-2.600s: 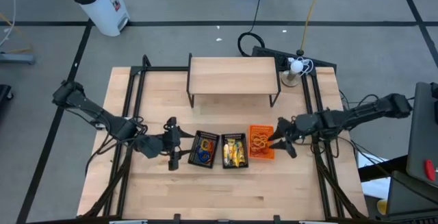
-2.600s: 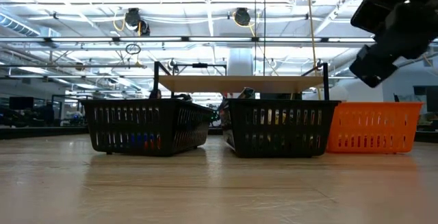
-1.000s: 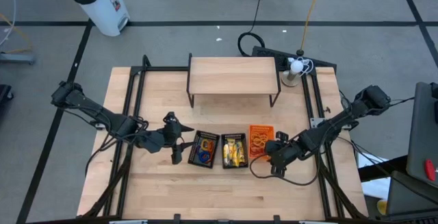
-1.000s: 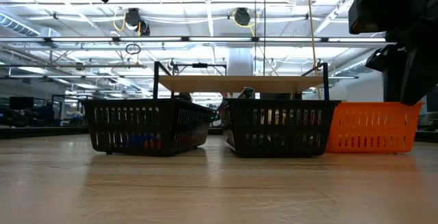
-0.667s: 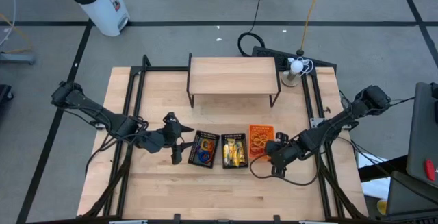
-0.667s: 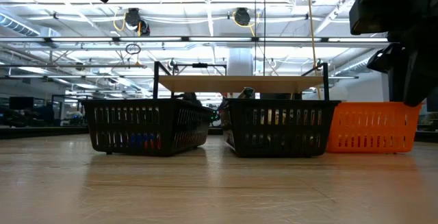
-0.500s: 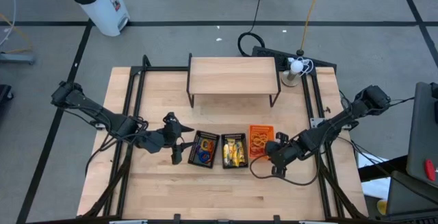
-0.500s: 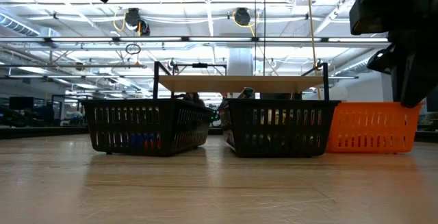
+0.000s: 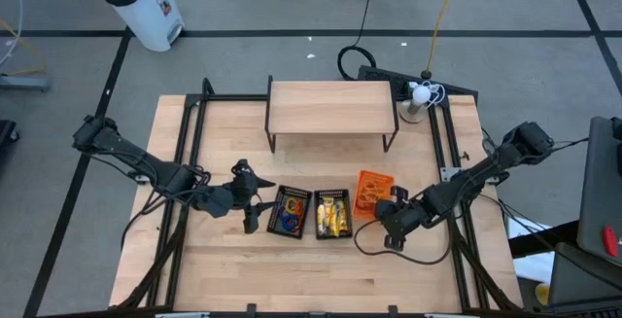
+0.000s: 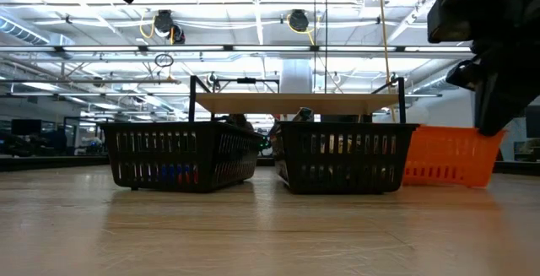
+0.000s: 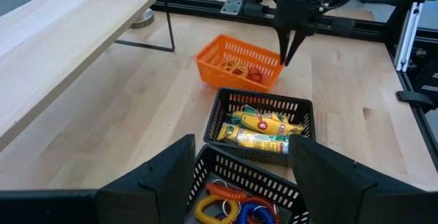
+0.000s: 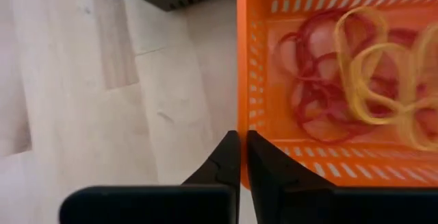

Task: Pick & Place Office Desk Supplies
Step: Put the orange basket filled with rubber band on the shelf

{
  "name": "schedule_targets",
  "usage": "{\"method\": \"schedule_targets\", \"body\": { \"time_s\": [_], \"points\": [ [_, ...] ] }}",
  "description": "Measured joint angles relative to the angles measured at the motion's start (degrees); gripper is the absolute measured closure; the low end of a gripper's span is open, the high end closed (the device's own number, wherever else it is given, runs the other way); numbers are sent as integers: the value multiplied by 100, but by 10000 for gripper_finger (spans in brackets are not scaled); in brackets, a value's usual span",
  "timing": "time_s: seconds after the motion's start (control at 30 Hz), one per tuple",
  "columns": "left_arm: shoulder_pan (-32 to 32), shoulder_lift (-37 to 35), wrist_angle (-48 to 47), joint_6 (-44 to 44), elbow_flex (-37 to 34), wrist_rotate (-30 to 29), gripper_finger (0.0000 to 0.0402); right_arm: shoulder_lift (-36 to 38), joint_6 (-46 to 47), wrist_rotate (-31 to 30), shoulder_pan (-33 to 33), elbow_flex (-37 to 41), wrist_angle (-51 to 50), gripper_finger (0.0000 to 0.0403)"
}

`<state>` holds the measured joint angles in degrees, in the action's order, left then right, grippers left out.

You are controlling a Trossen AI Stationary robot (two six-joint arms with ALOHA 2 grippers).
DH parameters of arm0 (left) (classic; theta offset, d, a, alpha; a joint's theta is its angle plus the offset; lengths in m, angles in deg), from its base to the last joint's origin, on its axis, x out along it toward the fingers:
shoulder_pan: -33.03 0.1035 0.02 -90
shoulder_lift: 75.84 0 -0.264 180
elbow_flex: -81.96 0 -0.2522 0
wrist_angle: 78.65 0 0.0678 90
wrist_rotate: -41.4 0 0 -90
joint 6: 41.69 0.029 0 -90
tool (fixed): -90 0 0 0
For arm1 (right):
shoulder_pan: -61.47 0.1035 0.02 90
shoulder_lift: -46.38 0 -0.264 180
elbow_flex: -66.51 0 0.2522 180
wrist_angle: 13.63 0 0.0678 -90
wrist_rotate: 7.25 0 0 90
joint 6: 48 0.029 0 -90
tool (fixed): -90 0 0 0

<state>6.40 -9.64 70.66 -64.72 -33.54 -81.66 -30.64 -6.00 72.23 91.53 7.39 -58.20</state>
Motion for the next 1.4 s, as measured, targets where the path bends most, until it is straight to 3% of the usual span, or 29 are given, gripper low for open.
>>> {"method": "schedule_targets", "body": {
  "time_s": [0.23,0.43,0.8,1.4],
  "points": [
    [0,0,-2,2,2,-2,165,341,-58,7,0,-168,-365,401],
    [0,0,-2,2,2,-4,165,455,-66,-15,0,-675,-1256,402],
    [2,0,-1,2,2,-2,165,462,-150,-631,5,-1682,-2911,401],
    [2,0,0,2,2,-2,165,450,-125,-618,3,-1768,-2965,401]
  ]
}}
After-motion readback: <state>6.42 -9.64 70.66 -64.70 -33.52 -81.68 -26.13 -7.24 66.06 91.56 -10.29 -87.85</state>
